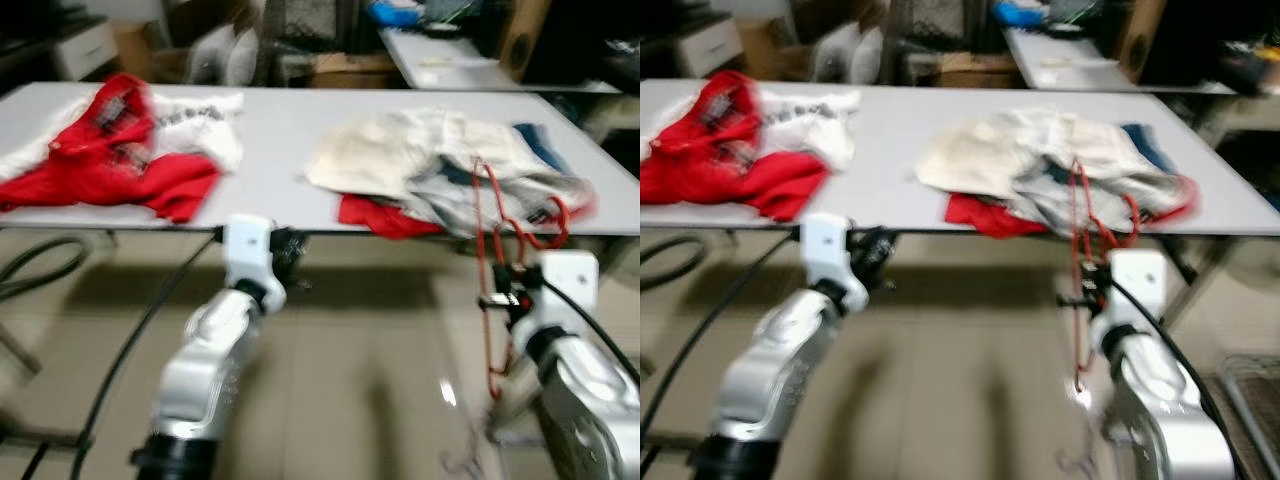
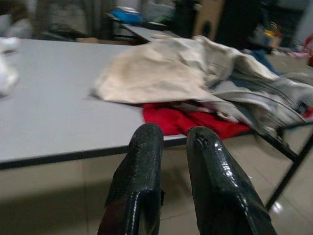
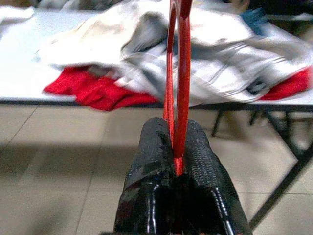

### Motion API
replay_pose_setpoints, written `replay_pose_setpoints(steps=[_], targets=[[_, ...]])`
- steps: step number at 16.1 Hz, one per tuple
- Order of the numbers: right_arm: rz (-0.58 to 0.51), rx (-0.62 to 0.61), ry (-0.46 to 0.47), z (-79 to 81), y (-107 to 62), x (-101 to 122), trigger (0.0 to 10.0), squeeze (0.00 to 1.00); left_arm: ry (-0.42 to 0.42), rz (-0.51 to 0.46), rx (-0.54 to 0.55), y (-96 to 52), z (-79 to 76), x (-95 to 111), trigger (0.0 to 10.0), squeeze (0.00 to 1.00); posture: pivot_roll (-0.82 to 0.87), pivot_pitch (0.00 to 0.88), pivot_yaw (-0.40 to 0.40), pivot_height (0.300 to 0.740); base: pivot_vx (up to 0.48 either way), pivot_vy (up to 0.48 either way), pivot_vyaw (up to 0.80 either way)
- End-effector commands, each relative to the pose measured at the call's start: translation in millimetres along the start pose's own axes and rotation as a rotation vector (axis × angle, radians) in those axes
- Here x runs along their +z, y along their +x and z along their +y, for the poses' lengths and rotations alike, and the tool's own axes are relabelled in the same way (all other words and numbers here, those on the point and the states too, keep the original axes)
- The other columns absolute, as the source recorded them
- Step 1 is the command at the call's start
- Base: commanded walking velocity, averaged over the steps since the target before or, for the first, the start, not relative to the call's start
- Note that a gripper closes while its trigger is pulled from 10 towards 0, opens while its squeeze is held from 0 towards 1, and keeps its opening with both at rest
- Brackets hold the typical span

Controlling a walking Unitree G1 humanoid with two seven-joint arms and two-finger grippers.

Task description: Hang hanger

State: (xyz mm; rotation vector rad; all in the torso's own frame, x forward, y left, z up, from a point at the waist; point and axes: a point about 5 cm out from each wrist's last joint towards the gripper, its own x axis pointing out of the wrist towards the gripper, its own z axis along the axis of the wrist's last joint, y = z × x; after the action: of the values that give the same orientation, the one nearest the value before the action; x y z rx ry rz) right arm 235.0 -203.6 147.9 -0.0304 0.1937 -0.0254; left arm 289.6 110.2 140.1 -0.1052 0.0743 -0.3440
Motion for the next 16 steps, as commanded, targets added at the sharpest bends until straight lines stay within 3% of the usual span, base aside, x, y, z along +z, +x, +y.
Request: replay_pose_setpoints(steps=[1, 9, 11, 12, 16], targets=[[-0.013, -0.039, -0.013, -7.6, -1.5, 2.0, 10.0, 0.00, -0.010, 0.006, -0.030, 4.1, -9.1, 0.4, 10.0, 0.00, -0.01, 0.000, -0.020, 0.740, 0.307, 0.000, 0.00], [-0.027, -0.042, -0.033, -14.9, 0.2, 6.3, 10.0, 0.00, -0.019, -0.021, -0.010, 9.1, -7.1, 5.6, 10.0, 0.00, -0.03, 0.000, -0.018, 0.740, 0.316, 0.000, 0.00], [-0.030, -0.048, -0.037, -16.7, 0.3, 7.0, 10.0, 0.00, -0.056, -0.014, -0.015, 9.5, -7.2, 4.9, 10.0, 0.00, -0.03, 0.000, -0.018, 0.740, 0.354, 0.000, 0.00], [-0.030, -0.050, -0.039, -17.3, 0.3, 7.1, 10.0, 0.00, -0.082, -0.015, -0.022, 9.5, -7.2, 5.1, 10.0, 1.00, -0.03, 0.000, -0.019, 0.740, 0.428, 0.000, 0.00], [-0.031, -0.046, -0.040, -16.9, -0.1, 7.4, 10.0, 0.00, -0.047, -0.032, -0.028, 11.0, -7.0, 7.1, 10.0, 1.00, -0.04, 0.000, -0.016, 0.740, 0.429, 0.000, -0.32]])
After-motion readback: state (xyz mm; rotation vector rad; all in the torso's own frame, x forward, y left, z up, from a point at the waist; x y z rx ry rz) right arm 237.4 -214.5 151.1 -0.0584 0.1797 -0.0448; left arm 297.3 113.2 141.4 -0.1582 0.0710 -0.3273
